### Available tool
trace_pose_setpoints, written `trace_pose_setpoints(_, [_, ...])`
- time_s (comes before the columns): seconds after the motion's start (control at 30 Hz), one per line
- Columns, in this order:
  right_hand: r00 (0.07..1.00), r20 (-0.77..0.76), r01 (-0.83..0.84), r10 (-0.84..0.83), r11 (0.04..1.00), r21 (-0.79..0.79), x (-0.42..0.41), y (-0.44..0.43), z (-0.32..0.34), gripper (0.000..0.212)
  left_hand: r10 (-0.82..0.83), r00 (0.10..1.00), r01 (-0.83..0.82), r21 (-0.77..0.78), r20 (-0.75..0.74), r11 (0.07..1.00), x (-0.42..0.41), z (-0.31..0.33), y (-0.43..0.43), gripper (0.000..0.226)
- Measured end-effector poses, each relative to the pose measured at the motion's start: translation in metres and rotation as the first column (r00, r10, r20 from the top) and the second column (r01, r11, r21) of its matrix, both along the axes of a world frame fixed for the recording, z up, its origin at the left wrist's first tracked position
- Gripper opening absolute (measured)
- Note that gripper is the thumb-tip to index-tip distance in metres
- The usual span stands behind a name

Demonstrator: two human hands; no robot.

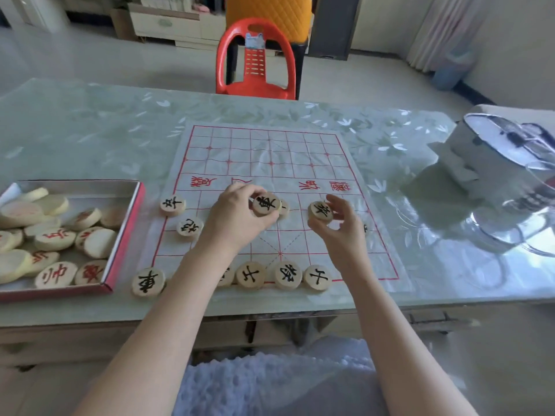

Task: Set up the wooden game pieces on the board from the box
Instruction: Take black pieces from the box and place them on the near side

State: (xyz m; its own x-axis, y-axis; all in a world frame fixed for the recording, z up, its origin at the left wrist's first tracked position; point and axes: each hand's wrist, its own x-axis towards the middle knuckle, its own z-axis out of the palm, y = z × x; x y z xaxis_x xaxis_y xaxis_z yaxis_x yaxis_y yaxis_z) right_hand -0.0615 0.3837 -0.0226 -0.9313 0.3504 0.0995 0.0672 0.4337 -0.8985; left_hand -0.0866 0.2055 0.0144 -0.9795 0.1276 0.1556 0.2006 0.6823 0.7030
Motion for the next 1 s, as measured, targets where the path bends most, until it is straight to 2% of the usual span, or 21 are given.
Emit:
trace_pose_setpoints(0.23, [0.998,-0.016,0.053,-0.053,0.998,0.017,-0.012,0.038,-0.005,0.051,-0.046,0.999,0.046,-0.006,0.026,0.999,-0.011,-0.004,0.042,0.041])
trace_pose_setpoints(0.47, [0.952,0.074,0.298,-0.298,0.954,0.017,-0.043,0.098,-0.011,0.06,-0.16,0.986,0.162,-0.058,0.04,0.985,-0.008,-0.013,0.081,0.041])
trace_pose_setpoints(0.87, [0.942,0.246,0.19,-0.229,0.966,0.173,-0.054,0.109,-0.019,0.057,-0.219,0.975,0.221,-0.08,0.03,0.972,-0.01,-0.021,0.099,0.041])
trace_pose_setpoints(1.0, [0.955,0.135,0.261,-0.264,0.964,0.04,-0.047,0.11,-0.005,0.048,-0.249,0.968,0.251,-0.116,0.033,0.961,-0.007,-0.022,0.104,0.043])
